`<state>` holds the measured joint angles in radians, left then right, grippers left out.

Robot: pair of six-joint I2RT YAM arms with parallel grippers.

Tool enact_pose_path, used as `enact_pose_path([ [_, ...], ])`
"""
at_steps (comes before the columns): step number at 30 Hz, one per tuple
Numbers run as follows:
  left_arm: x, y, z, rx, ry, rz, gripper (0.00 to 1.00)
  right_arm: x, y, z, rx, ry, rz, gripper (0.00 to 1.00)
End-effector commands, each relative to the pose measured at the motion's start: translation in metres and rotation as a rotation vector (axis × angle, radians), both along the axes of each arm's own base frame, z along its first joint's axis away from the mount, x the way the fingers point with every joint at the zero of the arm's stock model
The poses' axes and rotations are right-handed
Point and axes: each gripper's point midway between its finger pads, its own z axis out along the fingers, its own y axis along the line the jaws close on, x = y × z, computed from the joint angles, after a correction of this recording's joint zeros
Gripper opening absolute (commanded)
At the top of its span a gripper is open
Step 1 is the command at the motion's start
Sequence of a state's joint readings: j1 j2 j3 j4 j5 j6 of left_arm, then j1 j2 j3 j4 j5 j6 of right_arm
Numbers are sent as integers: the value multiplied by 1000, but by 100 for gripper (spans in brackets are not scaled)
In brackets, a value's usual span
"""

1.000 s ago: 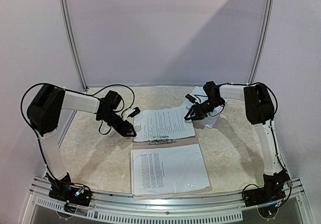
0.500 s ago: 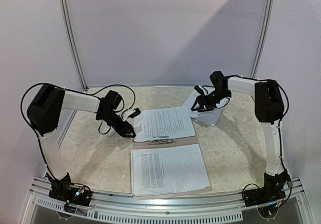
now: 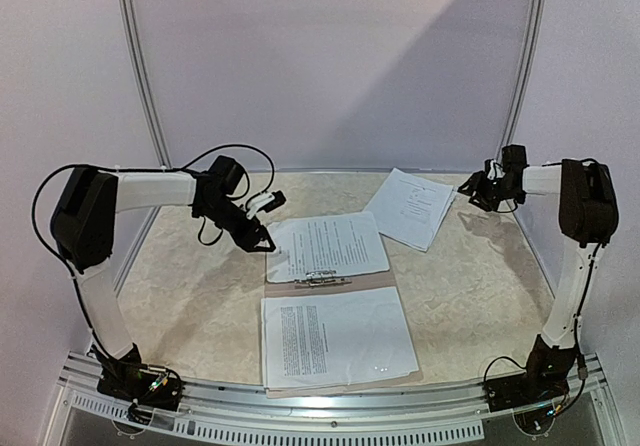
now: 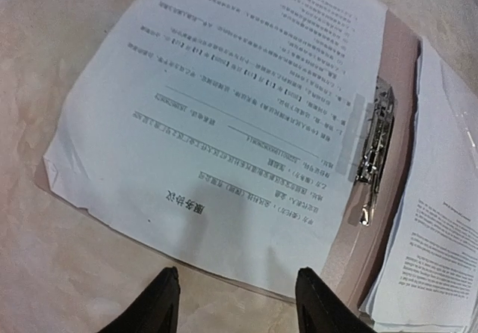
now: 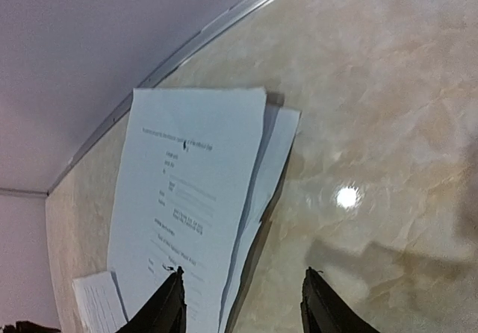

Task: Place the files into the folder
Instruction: Place the file on the spring clip of the folder, then pick up the file from the center of the board.

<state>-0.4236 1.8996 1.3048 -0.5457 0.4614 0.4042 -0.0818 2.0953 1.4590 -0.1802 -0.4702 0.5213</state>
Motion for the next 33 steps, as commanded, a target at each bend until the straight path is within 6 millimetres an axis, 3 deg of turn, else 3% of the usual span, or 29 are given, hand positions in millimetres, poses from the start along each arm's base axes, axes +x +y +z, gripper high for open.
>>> enact_pose_path([
  [1, 9, -7, 23, 2, -72, -30, 56, 55, -10, 14, 33, -155, -129, 52],
  [7, 12, -12, 16, 1, -53, -41, 57, 90, -18, -8, 65, -194, -184, 50],
  [8, 12, -13, 14, -1, -49, -41, 57, 94, -18, -20, 75, -182, -195, 49],
  [10, 14, -14, 11, 1, -44, -42, 57, 107, -19, -22, 93, -207, -199, 49],
  [12, 13, -16, 8, -1, -37, -44, 58, 115, -19, -38, 108, -194, -207, 49],
  [17, 8, -19, 4, -10, -19, -56, 58, 129, -15, -45, 152, -226, -195, 45],
  [21, 9, -20, 4, -8, -19, -57, 58, 133, -5, -52, 200, -227, -148, 30],
  [24, 8, -20, 3, -6, -19, -60, 58, 132, -2, -54, 213, -219, -133, 23],
  [33, 3, -21, -7, -5, 17, -68, 58, 124, 15, -39, 229, -229, -23, 16],
])
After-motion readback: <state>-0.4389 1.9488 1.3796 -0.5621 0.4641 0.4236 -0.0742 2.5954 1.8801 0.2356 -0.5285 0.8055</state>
